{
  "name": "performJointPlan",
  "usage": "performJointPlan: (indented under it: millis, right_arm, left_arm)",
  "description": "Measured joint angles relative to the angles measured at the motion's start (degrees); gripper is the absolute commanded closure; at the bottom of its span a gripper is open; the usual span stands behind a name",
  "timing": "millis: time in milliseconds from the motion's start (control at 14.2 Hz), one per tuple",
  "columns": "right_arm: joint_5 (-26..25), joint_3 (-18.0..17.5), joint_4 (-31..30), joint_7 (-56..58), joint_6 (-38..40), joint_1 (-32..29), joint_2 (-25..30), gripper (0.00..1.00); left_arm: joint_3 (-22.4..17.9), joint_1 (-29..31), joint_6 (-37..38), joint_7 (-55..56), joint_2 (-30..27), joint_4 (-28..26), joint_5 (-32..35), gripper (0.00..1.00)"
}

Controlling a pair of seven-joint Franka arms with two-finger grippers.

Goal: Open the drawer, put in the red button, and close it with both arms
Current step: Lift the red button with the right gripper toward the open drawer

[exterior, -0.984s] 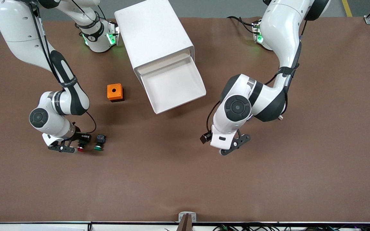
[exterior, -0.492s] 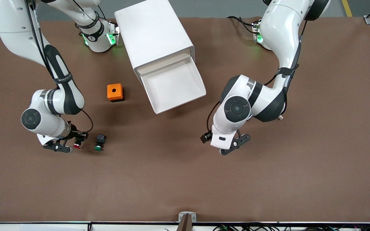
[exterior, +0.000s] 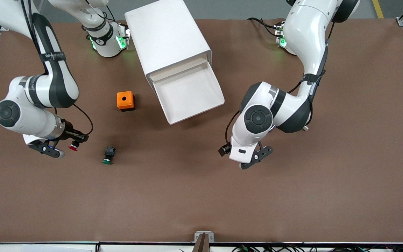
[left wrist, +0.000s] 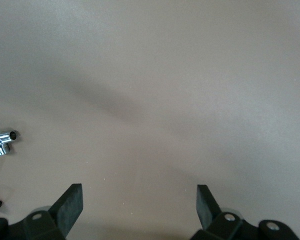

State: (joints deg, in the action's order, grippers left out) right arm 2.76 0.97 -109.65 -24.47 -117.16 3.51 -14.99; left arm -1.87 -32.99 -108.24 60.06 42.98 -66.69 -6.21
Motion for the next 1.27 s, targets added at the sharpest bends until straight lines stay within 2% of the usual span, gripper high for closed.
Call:
performJointPlan:
  millis: [281, 633, 1266]
  right_arm:
    - [2.63, -0.25, 0.0, -7.45, 5.53, 3.07, 5.54, 1.0]
    - [3.05, -0.59, -0.05, -22.21, 9.51, 11.38, 9.95, 1.0]
    - [3.73, -0.65, 0.26, -44.99, 7.62, 25.26, 11.22, 1.0]
  left_arm:
    - [0.0, 0.01, -0.01, 0.0, 0.0, -0.03, 0.0, 0.0]
    - [-0.02, 0.19, -0.01, 0.0, 0.0, -0.04, 0.0, 0.0]
    - [-0.04, 0.31, -0.01, 0.0, 0.0, -0.04, 0.0, 0.0]
